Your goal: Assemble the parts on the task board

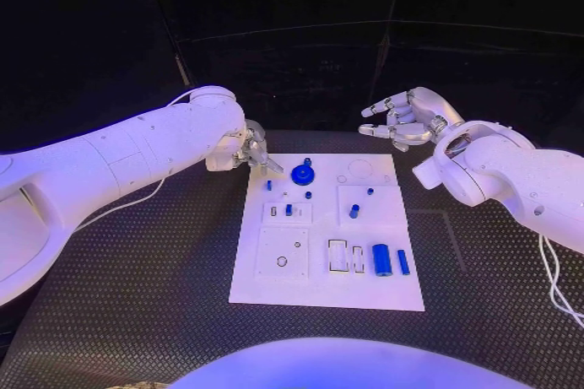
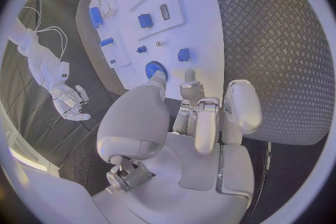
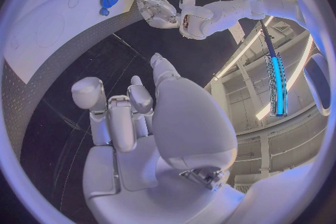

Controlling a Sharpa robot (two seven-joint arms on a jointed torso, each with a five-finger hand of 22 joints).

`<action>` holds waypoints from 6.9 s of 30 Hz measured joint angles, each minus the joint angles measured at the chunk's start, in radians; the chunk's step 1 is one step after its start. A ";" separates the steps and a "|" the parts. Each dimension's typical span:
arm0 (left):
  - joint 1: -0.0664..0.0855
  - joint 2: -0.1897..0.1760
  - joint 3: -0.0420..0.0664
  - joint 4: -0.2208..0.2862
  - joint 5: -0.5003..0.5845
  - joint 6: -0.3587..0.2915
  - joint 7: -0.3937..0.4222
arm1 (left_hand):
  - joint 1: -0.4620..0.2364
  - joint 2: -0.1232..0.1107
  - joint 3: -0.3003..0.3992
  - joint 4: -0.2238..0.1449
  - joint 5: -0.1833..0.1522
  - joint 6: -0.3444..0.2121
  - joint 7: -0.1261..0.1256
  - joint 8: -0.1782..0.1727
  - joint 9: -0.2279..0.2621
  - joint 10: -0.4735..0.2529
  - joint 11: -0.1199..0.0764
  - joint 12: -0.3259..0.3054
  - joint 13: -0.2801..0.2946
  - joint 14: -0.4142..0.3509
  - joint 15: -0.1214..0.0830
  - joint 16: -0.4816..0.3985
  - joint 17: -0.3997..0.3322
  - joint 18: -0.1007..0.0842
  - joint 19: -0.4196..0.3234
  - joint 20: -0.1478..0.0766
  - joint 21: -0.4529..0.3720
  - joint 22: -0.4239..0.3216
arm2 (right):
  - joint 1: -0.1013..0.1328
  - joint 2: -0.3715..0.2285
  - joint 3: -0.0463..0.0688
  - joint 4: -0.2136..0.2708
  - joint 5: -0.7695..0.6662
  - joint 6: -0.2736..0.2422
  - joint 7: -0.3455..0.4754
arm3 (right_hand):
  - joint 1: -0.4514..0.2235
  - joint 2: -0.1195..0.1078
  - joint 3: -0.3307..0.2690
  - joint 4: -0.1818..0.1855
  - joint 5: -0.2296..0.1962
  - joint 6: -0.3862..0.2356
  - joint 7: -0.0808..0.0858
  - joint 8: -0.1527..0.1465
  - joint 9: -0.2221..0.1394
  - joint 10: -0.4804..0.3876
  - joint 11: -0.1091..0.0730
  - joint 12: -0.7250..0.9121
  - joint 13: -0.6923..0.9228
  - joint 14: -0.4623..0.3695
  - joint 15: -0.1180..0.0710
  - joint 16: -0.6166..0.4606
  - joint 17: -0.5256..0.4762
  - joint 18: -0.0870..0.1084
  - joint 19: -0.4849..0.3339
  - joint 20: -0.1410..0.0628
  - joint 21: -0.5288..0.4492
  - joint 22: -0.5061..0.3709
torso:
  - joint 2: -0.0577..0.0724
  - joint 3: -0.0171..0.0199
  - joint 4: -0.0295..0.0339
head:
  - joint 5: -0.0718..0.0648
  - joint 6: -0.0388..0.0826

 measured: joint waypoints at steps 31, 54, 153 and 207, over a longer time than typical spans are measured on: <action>-0.008 0.029 -0.011 -0.042 0.006 0.073 -0.003 | 0.027 0.036 -0.016 -0.006 0.000 0.028 -0.007 0.000 -0.009 0.000 0.000 0.000 0.001 0.000 0.000 0.000 0.000 0.000 0.000 0.000 0.000 0.005 | 0.000 0.002 0.000 -0.002 0.001 0.004 0.000 | 0.000 0.000 0.000 0.000 0.006 0.000 0.000 0.000 0.000 0.000 0.000 0.000 0.000 0.000 0.000 0.000 0.000 0.000 0.000 0.000 0.000 -0.001 | 0.000 -0.0007 0.0005 | 0.000 -0.005; -0.010 0.036 -0.011 -0.050 0.007 0.090 -0.006 | 0.085 0.063 -0.007 -0.015 0.000 0.035 -0.014 0.000 -0.015 0.000 -0.007 0.005 0.000 0.000 0.000 0.000 0.000 0.000 0.000 0.000 0.000 0.007 | 0.000 0.003 0.000 -0.004 0.001 0.006 0.000 | 0.000 0.000 0.000 0.000 0.006 0.000 0.000 0.000 0.000 0.000 0.000 0.000 0.000 0.000 0.000 0.000 0.000 0.000 0.000 0.000 0.000 -0.001 | 0.000 -0.0004 -0.0001 | -0.001 -0.011; -0.111 -0.244 -0.054 0.419 0.085 -0.331 -0.001 | 0.166 -0.056 0.492 -0.136 -0.001 0.026 -0.030 0.113 0.038 0.067 -0.034 0.013 0.014 0.000 -0.015 0.000 0.000 0.000 0.034 -0.027 0.020 0.072 | 0.000 0.001 0.000 -0.016 0.001 0.018 0.000 | -0.005 0.005 0.000 0.000 0.009 0.000 0.000 0.003 0.000 0.000 0.000 0.000 0.000 0.000 0.000 -0.004 0.001 0.000 0.000 0.000 -0.004 -0.002 | 0.000 -0.0006 -0.0010 | 0.016 -0.021; -0.117 -0.254 -0.050 0.446 0.010 -0.247 0.000 | 0.155 -0.062 0.501 -0.139 0.003 0.027 -0.031 0.121 0.062 0.074 -0.038 0.013 0.013 0.003 -0.018 0.000 0.000 0.000 0.038 -0.030 0.020 0.073 | -0.001 0.003 -0.001 -0.021 0.001 0.024 0.000 | -0.005 0.005 0.000 0.000 0.009 0.000 0.000 0.003 0.000 0.000 0.000 0.000 0.000 0.000 0.000 -0.003 0.000 0.000 0.000 0.000 -0.004 -0.003 | 0.000 0.0000 -0.0005 | 0.018 -0.024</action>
